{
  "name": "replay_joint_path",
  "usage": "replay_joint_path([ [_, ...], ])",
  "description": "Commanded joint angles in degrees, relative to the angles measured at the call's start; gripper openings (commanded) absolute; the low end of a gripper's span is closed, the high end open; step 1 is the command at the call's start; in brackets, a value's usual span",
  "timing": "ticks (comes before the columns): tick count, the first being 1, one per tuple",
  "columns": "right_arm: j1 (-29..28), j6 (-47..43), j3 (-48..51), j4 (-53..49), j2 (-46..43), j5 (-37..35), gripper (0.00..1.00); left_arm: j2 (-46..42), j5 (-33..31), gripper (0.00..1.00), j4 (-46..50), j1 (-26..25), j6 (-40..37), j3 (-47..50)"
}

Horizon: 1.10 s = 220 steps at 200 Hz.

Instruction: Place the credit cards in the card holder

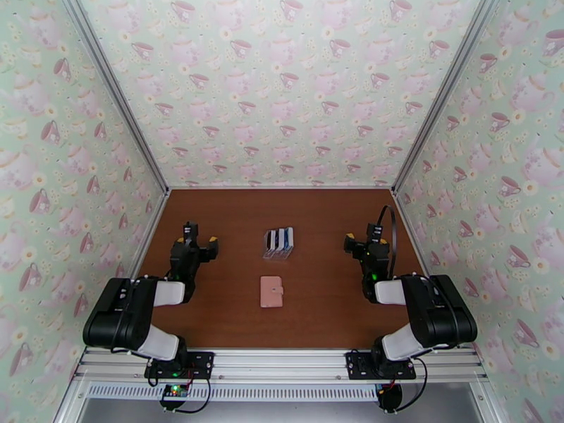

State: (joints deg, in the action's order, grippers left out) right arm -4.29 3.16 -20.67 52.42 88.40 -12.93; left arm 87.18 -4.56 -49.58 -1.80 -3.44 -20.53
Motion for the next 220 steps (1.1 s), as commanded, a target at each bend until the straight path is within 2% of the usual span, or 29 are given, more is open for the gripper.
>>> replay_joint_path([
  [1,-0.45,-1.01,-1.22,0.97,0.50,-0.96,1.00,0.96,0.34,1.00,-0.66,0.31,-0.07,-1.45],
  [31,-0.42,-0.87,-1.27,0.92,0.50,-0.83,1.00,0.85,0.05,1.00,-0.78,0.47,-0.03,-1.29],
  [54,-0.45,-0.87,-1.30,0.93,0.46,-0.77,1.00,-0.35,-5.04,1.00,-0.48,0.31,2.04,-1.08],
  [89,-0.45,-0.88,-1.22,0.87,0.48,-0.82,1.00,-7.65,-10.17,1.00,6.85,-0.67,2.39,-1.78],
  [122,-0.45,-0.92,-1.27,0.90,0.47,-0.75,1.00,-21.12,-16.97,1.00,18.89,-4.30,4.15,-2.86],
  [145,-0.45,-0.88,-1.23,0.92,0.46,-0.80,1.00,-26.80,-21.03,1.00,22.07,-10.70,3.78,-3.24],
  [166,-0.45,-0.88,-1.23,0.92,0.48,-0.76,1.00,-29.34,-21.39,1.00,27.98,-14.64,9.68,-5.13],
  [196,-0.45,-0.90,-1.24,0.83,0.53,-0.78,1.00,-29.48,-18.23,1.00,41.37,-17.79,21.05,-9.96],
  [220,-0.45,-0.89,-1.23,0.84,0.46,-0.74,1.00,-27.38,-14.26,1.00,38.56,-20.93,22.37,-9.23],
])
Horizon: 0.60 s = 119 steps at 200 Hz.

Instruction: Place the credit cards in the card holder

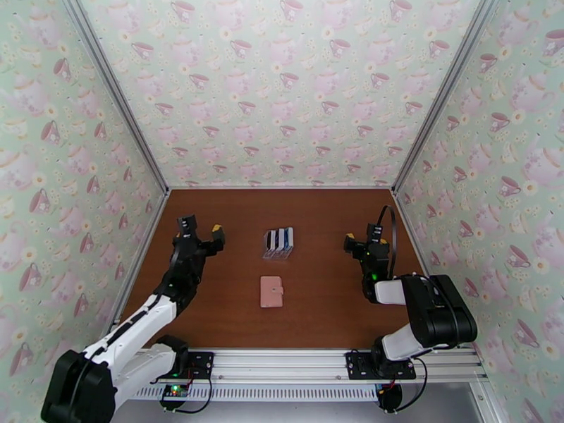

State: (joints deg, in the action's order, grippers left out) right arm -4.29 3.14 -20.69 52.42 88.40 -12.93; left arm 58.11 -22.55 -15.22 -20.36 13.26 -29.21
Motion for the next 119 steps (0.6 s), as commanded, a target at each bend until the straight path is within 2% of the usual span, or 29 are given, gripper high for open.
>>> replay_joint_path([
  [1,-0.45,-0.86,-1.20,0.88,0.46,-0.76,1.00,1.85,3.86,1.00,4.04,-2.48,5.74,-0.52],
  [60,-0.45,-0.85,-1.26,0.92,0.46,-0.83,1.00,8.43,13.00,1.00,4.60,-9.34,8.67,-4.69],
  [119,-0.45,-0.95,-1.20,0.85,0.48,-0.78,1.00,7.22,17.05,1.00,4.16,-14.47,10.56,-1.09],
])
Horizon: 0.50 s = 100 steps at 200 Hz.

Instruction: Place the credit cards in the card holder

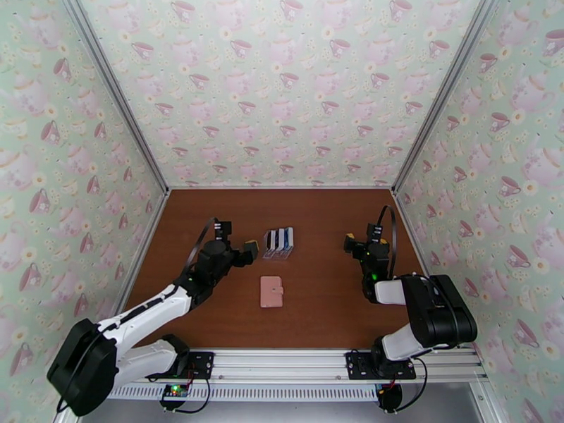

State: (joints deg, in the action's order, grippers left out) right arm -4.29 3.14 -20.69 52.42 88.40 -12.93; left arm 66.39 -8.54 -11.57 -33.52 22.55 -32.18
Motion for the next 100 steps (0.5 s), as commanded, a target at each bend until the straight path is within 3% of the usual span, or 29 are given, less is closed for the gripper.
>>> replay_joint_path([
  [1,-0.45,-0.95,-1.20,0.84,0.47,-0.74,1.00,-1.12,3.06,1.00,0.46,-1.34,1.27,1.92],
  [100,-0.42,-0.70,-1.28,0.50,0.10,-1.80,1.00,-3.27,4.85,1.00,3.43,-1.85,3.29,1.49],
])
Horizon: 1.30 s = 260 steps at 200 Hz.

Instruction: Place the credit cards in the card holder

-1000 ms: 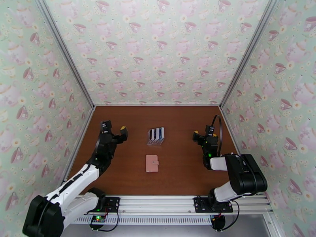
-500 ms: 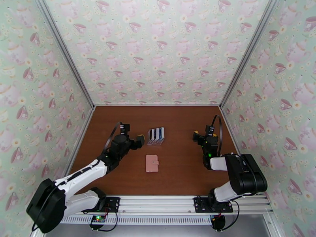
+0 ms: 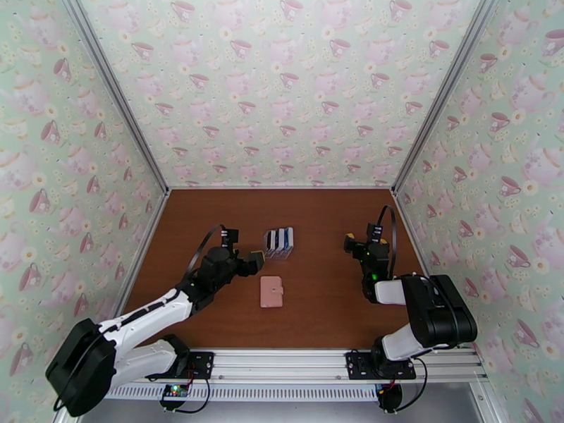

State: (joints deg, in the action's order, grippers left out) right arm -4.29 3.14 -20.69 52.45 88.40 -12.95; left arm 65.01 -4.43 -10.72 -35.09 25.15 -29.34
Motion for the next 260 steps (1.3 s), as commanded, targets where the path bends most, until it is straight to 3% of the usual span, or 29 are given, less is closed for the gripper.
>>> replay_joint_path([
  [1,-0.43,-0.73,-1.37,0.34,0.01,-1.80,1.00,-1.94,0.69,1.00,2.60,-0.26,0.69,-1.34],
  [32,-1.78,-1.79,-5.12,-10.48,-5.13,-3.95,1.00,-1.26,0.03,0.99,4.21,-0.26,0.70,-2.14],
  [78,-5.73,-2.57,-9.43,-22.87,-12.48,-13.13,1.00,-2.46,-0.62,0.99,5.70,-0.24,0.78,-2.40],
  [95,-5.99,3.38,-13.65,-31.50,-13.81,-19.18,1.00,-2.78,-0.76,0.99,5.79,-0.26,0.87,-2.41],
  [112,-6.03,15.77,-21.98,-49.97,-13.24,-27.25,1.00,-2.39,-0.33,0.99,5.71,-0.29,1.21,-2.46],
  [133,-6.94,21.22,-29.51,-65.31,-11.37,-28.95,1.00,-1.67,-0.69,1.00,6.18,-0.29,1.92,-2.82],
  [194,-17.57,19.53,-27.83,-70.22,-17.08,-33.68,1.00,-1.63,-0.72,1.00,6.60,-0.27,2.10,-2.91],
  [240,-22.44,17.14,-23.80,-73.31,-27.37,-24.69,1.00,-3.28,0.11,0.99,8.05,-0.55,3.62,-1.48],
  [260,-25.42,17.84,-23.30,-76.44,-29.07,-24.13,1.00,-5.29,-0.43,0.98,9.73,-1.59,4.34,-0.53],
])
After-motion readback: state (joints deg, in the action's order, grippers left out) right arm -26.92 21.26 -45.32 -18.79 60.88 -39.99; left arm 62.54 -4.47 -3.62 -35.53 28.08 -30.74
